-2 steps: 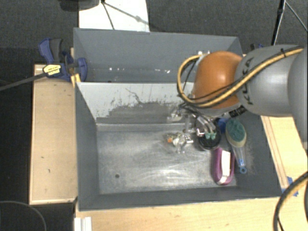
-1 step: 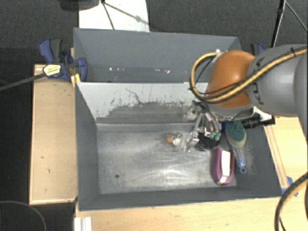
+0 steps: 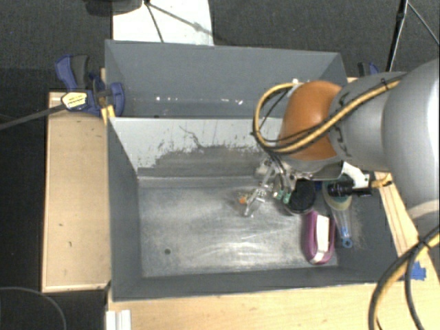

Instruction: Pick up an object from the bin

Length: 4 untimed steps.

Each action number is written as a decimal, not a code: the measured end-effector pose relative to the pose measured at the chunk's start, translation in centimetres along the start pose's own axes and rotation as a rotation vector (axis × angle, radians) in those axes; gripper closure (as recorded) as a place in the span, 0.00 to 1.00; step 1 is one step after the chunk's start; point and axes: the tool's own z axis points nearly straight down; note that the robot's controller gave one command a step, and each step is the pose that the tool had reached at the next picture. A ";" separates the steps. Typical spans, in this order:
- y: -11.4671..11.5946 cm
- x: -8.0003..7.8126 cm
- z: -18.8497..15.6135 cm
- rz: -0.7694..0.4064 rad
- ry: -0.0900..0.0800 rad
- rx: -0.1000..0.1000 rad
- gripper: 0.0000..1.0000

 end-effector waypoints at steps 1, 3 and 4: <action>0.1 -0.1 -0.2 0.000 0.004 0.002 0.00; 0.0 -0.6 -2.1 0.006 0.003 0.002 1.00; 0.1 -0.8 -8.2 0.003 -0.001 0.000 1.00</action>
Offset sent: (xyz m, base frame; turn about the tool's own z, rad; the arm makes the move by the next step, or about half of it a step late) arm 0.0000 0.0000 0.0000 0.0000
